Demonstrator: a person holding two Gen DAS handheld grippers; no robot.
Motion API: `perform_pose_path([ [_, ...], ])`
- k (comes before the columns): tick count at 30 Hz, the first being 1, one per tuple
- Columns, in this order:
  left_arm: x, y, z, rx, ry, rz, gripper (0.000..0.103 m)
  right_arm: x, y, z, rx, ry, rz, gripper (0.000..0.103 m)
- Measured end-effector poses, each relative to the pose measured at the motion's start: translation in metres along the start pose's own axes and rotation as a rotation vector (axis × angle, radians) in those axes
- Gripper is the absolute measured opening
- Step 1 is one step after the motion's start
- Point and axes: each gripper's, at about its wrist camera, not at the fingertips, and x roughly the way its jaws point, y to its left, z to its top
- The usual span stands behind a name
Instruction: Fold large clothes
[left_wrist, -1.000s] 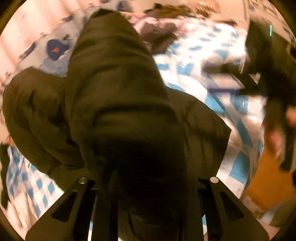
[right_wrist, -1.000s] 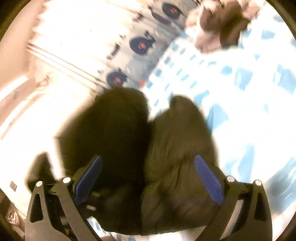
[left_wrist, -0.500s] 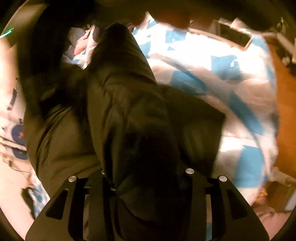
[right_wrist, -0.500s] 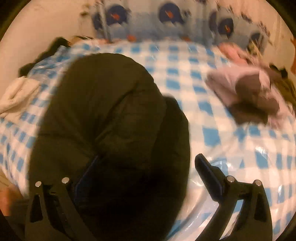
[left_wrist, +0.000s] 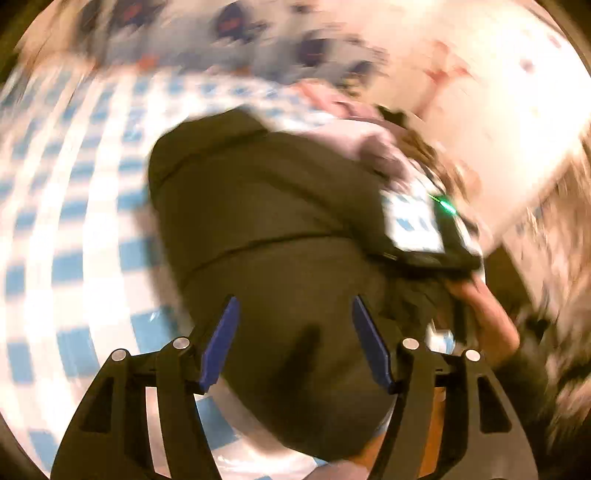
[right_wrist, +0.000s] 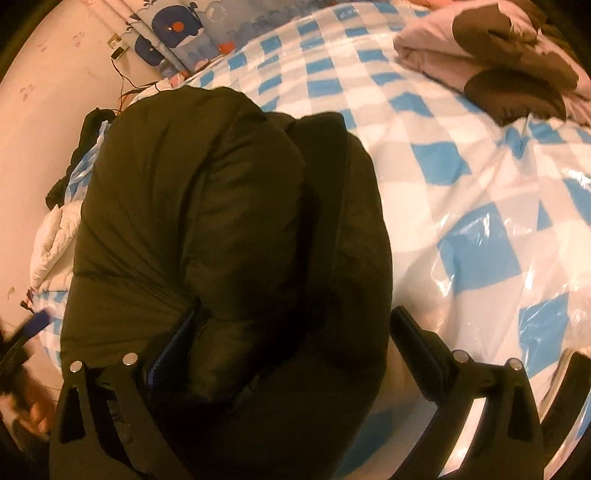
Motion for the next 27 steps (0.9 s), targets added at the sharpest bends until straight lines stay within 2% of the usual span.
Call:
perform_pose_path([
  [2,0.030,0.030,-0.002,-0.133,0.021,-0.028,0.060,0.005,-0.005,-0.003,0.041,0.016,0.039,0.096],
  [4,0.068,0.045,-0.004,-0.228,0.007,-0.089,0.073,0.015,-0.007,-0.008,0.076,0.026,0.077,0.096],
  [5,0.075,0.051,-0.006,-0.262,-0.008,-0.110,0.076,0.020,-0.007,-0.010,0.092,0.030,0.094,0.096],
  [6,0.077,0.049,-0.009,-0.274,-0.015,-0.128,0.081,0.027,-0.005,-0.016,0.104,0.023,0.106,0.097],
  [8,0.078,0.046,-0.007,-0.285,-0.043,-0.163,0.081,0.031,0.005,-0.024,0.104,-0.022,0.100,0.097],
  [10,0.068,0.041,-0.001,-0.254,-0.077,-0.188,0.081,0.033,0.019,-0.029,0.101,-0.060,0.153,0.097],
  [11,0.056,0.039,0.003,-0.218,-0.099,-0.179,0.080,0.034,0.034,-0.032,0.080,-0.093,0.148,0.097],
  [13,0.030,0.034,0.008,-0.170,-0.122,-0.145,0.078,0.038,0.064,-0.036,0.024,-0.118,0.132,0.097],
  [16,-0.024,0.046,0.010,-0.124,-0.189,-0.081,0.078,0.055,0.123,-0.035,-0.048,-0.130,0.229,0.097],
  [19,-0.074,0.078,0.008,-0.120,-0.240,-0.003,0.078,0.081,0.173,-0.033,-0.079,-0.108,0.352,0.097],
  [20,-0.089,0.091,0.007,-0.131,-0.235,0.030,0.078,0.098,0.189,-0.033,-0.075,-0.070,0.379,0.097],
  [23,-0.101,0.150,-0.012,-0.217,-0.100,0.188,0.078,0.148,0.210,-0.038,-0.047,0.053,0.377,0.098],
  [24,-0.104,0.164,-0.017,-0.248,-0.075,0.218,0.077,0.155,0.210,-0.039,-0.034,0.058,0.391,0.098],
  [25,-0.112,0.182,-0.028,-0.291,-0.071,0.222,0.074,0.156,0.210,-0.039,-0.034,0.055,0.401,0.098],
  [27,-0.132,0.182,-0.033,-0.279,-0.134,0.273,0.074,0.154,0.210,-0.041,-0.047,0.062,0.399,0.097],
])
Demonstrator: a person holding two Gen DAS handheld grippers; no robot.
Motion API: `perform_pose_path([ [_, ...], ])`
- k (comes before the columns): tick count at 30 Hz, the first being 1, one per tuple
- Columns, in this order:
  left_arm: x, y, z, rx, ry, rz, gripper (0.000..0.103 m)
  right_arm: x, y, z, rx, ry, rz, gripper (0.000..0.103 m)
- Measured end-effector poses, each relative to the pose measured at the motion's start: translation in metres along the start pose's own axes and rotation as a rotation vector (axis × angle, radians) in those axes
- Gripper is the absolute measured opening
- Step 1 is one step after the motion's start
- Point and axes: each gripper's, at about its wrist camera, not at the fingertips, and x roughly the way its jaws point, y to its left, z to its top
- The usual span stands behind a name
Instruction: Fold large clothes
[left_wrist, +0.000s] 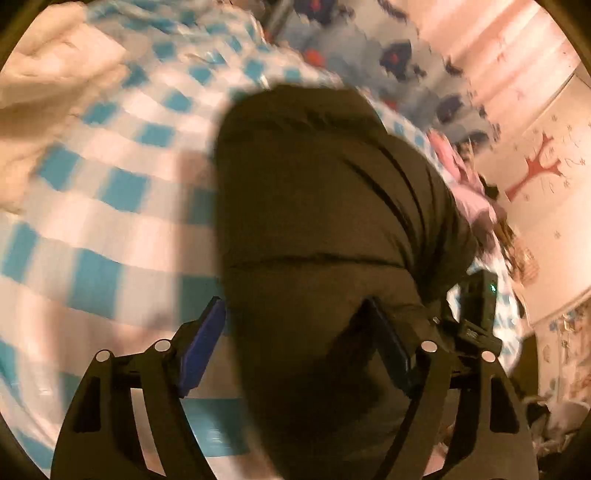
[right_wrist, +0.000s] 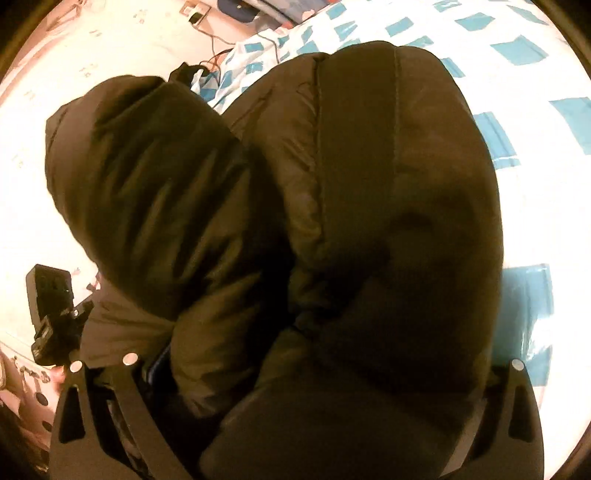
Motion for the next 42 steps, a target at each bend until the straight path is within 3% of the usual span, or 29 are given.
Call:
perform_pose_path([
  [1,-0.017,-0.006,0.001,0.025,-0.075,0.032,0.074,-0.002,-0.002,0.000,0.001,0.007,0.000,0.097],
  [4,-0.042,-0.043,0.001,0.126,-0.217,-0.008,0.074,-0.009,-0.006,0.003,0.016,0.008,0.019,0.097],
  [7,-0.022,-0.096,-0.008,0.288,-0.184,-0.028,0.074,-0.021,-0.003,0.001,0.010,-0.015,0.009,0.097],
  [10,0.023,-0.127,-0.025,0.379,-0.069,-0.011,0.074,-0.040,0.003,0.001,-0.005,-0.071,-0.026,0.097],
  [14,0.047,-0.150,-0.050,0.492,-0.077,0.088,0.077,-0.088,0.028,-0.004,-0.105,-0.234,-0.225,0.097],
  [19,0.047,-0.152,-0.051,0.499,-0.072,0.100,0.079,-0.129,0.071,0.025,-0.246,-0.422,-0.301,0.097],
  [22,0.045,-0.151,-0.050,0.499,-0.072,0.106,0.079,-0.110,0.081,0.046,-0.234,-0.383,-0.364,0.097],
  [24,0.043,-0.151,-0.052,0.507,-0.078,0.115,0.079,-0.087,0.059,0.064,-0.160,-0.338,-0.379,0.097],
  [27,0.040,-0.151,-0.055,0.517,-0.087,0.116,0.079,-0.045,0.002,0.062,0.049,-0.253,-0.262,0.097],
  [29,0.038,-0.151,-0.056,0.526,-0.093,0.120,0.079,-0.024,-0.028,0.054,0.180,-0.242,-0.145,0.097],
  [31,0.037,-0.150,-0.057,0.535,-0.099,0.127,0.079,-0.008,-0.036,0.048,0.241,-0.246,-0.093,0.097],
  [33,0.037,-0.147,-0.056,0.537,-0.096,0.129,0.079,-0.002,-0.032,0.040,0.219,-0.267,-0.108,0.098],
  [37,0.036,-0.145,-0.058,0.535,-0.097,0.133,0.079,-0.008,-0.026,0.050,0.206,-0.228,-0.123,0.097],
  [42,0.034,-0.144,-0.061,0.551,-0.105,0.153,0.080,-0.055,0.008,0.052,0.072,-0.366,-0.226,0.097],
])
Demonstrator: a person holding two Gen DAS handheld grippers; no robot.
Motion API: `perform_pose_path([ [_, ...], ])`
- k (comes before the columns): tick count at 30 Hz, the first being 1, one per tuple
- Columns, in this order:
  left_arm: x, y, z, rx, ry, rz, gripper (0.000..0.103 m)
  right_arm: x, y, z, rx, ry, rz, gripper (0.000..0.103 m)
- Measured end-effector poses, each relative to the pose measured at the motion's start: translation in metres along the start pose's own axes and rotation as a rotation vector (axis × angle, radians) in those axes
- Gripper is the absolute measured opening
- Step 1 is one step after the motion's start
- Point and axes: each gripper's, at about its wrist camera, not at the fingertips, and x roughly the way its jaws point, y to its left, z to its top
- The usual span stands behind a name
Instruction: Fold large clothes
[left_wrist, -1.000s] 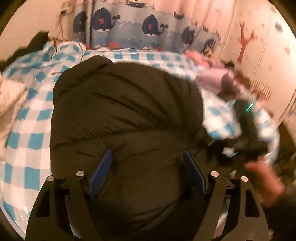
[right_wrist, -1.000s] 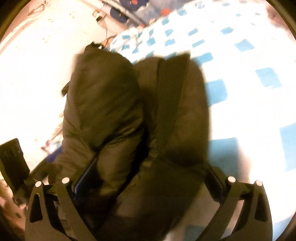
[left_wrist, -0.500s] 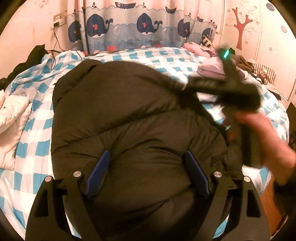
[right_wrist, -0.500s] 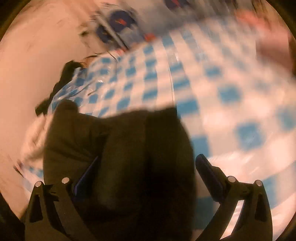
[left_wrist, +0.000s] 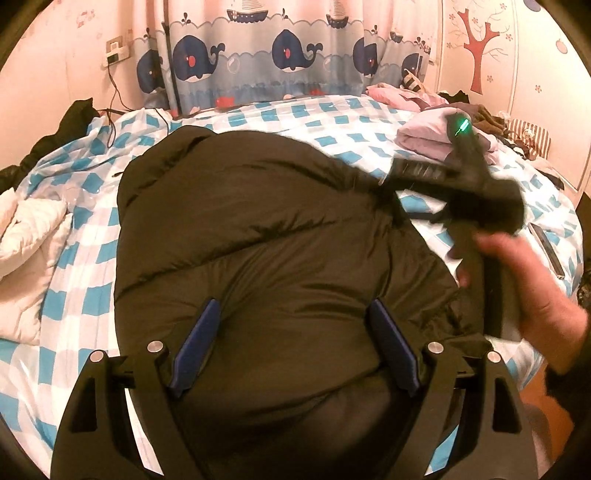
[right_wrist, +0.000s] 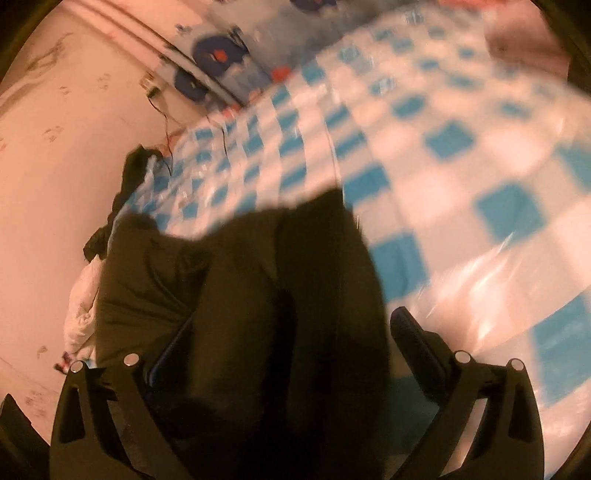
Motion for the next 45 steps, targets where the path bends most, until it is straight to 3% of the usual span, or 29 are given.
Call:
perform_pose_path([
  [2,0.000,0.000,-0.001,0.002,0.000,0.006,0.080,-0.015,0.010,0.011,-0.031,-0.070,-0.017,0.097],
  [4,-0.001,0.000,0.000,0.004,-0.003,0.008,0.080,-0.014,0.017,0.019,-0.055,-0.081,-0.034,0.097],
  [7,-0.001,0.001,-0.002,0.011,-0.011,0.018,0.080,0.010,0.018,0.024,-0.059,-0.040,-0.059,0.097],
  [11,-0.001,0.004,-0.005,0.011,-0.028,0.018,0.080,0.058,-0.001,0.001,0.000,0.026,-0.048,0.097],
  [15,0.002,0.006,-0.005,0.017,-0.013,0.028,0.080,0.067,-0.015,-0.009,0.072,0.047,-0.012,0.097],
  [17,0.001,0.006,-0.005,0.023,-0.005,0.038,0.080,0.057,-0.013,-0.006,0.056,0.048,-0.028,0.097],
  [20,-0.004,0.005,-0.008,0.022,-0.002,0.052,0.081,0.014,0.000,-0.004,-0.007,-0.030,-0.032,0.097],
  [25,-0.014,0.004,-0.009,0.004,0.001,0.067,0.081,-0.064,0.033,-0.036,-0.196,-0.113,-0.031,0.097],
  [27,-0.018,0.002,-0.010,-0.003,0.007,0.070,0.081,-0.065,0.044,-0.056,-0.294,-0.058,-0.090,0.097],
  [29,-0.019,0.001,-0.011,-0.014,0.017,0.071,0.082,-0.035,0.043,-0.080,-0.378,0.100,-0.219,0.097],
  [30,-0.018,0.000,-0.012,-0.014,0.030,0.071,0.083,-0.022,0.039,-0.086,-0.381,0.160,-0.238,0.097],
  [32,-0.015,-0.001,-0.015,-0.007,0.060,0.082,0.083,-0.003,0.023,-0.096,-0.326,0.253,-0.229,0.097],
  [34,-0.023,0.000,-0.015,-0.017,0.066,0.066,0.083,-0.008,0.018,-0.093,-0.253,0.275,-0.198,0.097],
  [38,-0.051,0.031,-0.010,-0.136,0.004,-0.040,0.083,-0.048,0.013,-0.070,-0.161,0.146,-0.119,0.097],
  [41,-0.054,0.094,-0.006,-0.394,-0.041,-0.131,0.083,-0.073,-0.001,-0.035,-0.030,0.016,-0.040,0.097],
  [44,-0.034,0.152,-0.013,-0.610,-0.060,-0.155,0.083,-0.060,-0.005,-0.004,0.050,0.016,0.026,0.097],
  [45,-0.025,0.162,-0.015,-0.641,-0.050,-0.151,0.083,-0.051,-0.005,0.003,0.074,0.029,0.026,0.097],
])
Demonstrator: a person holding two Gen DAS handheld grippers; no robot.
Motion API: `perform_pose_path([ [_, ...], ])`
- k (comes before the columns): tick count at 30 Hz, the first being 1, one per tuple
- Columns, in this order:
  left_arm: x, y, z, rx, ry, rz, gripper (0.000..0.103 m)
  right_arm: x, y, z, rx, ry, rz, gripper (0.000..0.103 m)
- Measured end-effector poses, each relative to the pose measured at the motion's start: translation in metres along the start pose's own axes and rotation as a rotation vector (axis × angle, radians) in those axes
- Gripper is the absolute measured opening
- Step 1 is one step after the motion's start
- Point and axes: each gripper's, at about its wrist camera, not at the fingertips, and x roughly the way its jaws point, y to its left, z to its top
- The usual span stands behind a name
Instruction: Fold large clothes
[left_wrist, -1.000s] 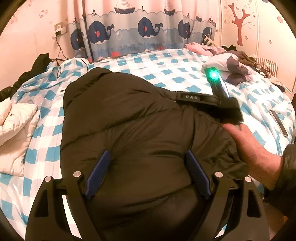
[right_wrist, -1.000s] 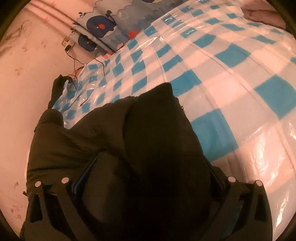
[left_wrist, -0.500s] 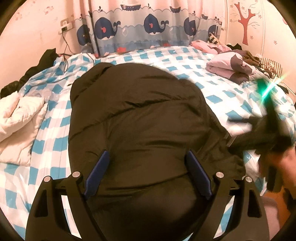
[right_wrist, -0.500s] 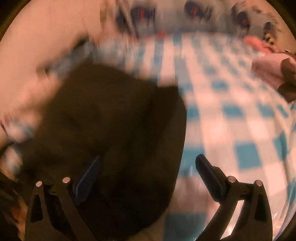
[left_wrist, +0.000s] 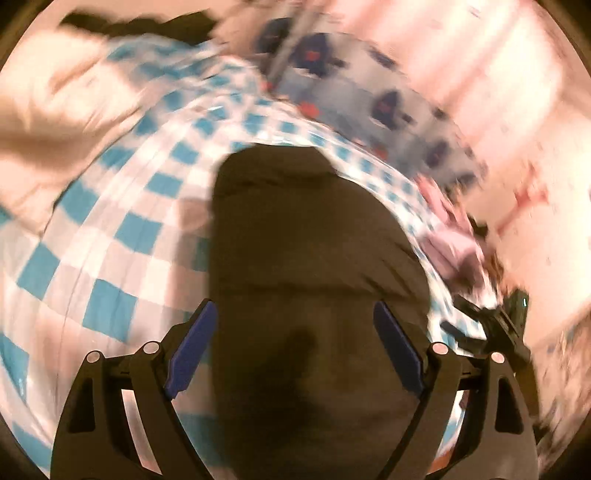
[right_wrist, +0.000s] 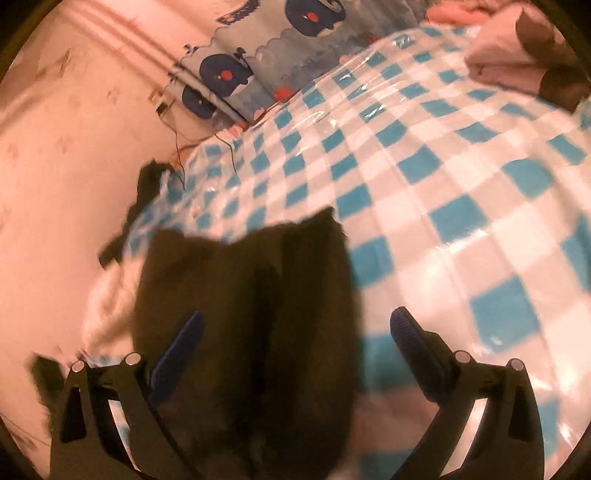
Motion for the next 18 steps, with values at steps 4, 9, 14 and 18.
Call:
perform_pose_path([
  [4,0.058,0.042,-0.002,-0.183,0.142,-0.111,0.083,0.058,-0.007,0.009,0.107,0.088,-0.004,0.097],
  [9,0.054,0.020,-0.007,-0.110,0.106,-0.106,0.083,0.124,-0.006,-0.017,0.218,0.178,0.208,0.098],
  [14,0.028,0.020,-0.003,-0.040,0.097,-0.002,0.084,0.144,0.013,-0.032,0.174,0.246,0.311,0.097],
  [18,0.030,0.024,-0.015,-0.009,0.117,0.049,0.085,0.099,0.015,-0.015,0.074,0.075,0.043,0.097],
])
